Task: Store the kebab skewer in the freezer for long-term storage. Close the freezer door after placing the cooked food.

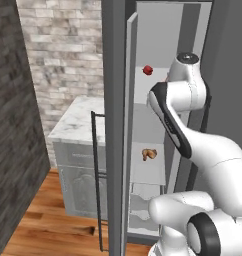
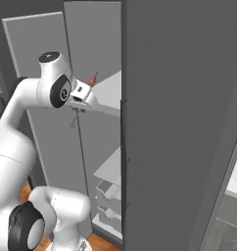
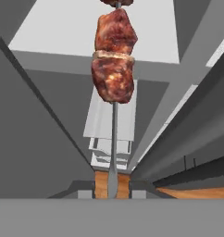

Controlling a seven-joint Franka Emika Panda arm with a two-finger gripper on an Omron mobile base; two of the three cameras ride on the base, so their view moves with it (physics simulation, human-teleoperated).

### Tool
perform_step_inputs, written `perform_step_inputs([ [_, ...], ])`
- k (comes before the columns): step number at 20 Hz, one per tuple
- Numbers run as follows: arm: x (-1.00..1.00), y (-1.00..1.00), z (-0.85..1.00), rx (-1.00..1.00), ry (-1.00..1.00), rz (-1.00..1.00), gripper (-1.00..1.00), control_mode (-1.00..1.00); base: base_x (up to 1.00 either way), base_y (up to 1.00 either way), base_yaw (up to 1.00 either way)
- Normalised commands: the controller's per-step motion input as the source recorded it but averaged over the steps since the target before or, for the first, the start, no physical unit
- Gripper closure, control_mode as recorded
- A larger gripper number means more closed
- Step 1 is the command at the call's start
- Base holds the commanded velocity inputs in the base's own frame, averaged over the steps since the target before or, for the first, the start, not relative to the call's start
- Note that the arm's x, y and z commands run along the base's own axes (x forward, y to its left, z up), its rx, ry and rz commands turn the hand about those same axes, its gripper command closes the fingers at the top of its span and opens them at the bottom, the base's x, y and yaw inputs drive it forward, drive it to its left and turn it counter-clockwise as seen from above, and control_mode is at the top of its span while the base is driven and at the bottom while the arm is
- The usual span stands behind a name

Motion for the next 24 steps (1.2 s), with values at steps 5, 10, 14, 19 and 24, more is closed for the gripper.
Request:
perform_step_inputs([
  [5,0.4,-0.25,0.0,0.02,0.0,0.0,1.0,-1.0,0.0,0.0,0.0],
  [10,0.47,-0.07,0.0,0.0,0.0,0.0,1.0,-1.0,0.0,0.0,0.0],
  [14,0.49,0.0,0.0,0.0,0.0,0.0,1.0,-1.0,0.0,0.0,0.0],
  [19,0.46,-0.08,0.0,0.0,0.01,0.0,1.0,-1.0,0.0,0.0,0.0],
  [24,0.57,-0.04,0.0,0.0,0.04,0.0,1.0,-1.0,0.0,0.0,0.0],
])
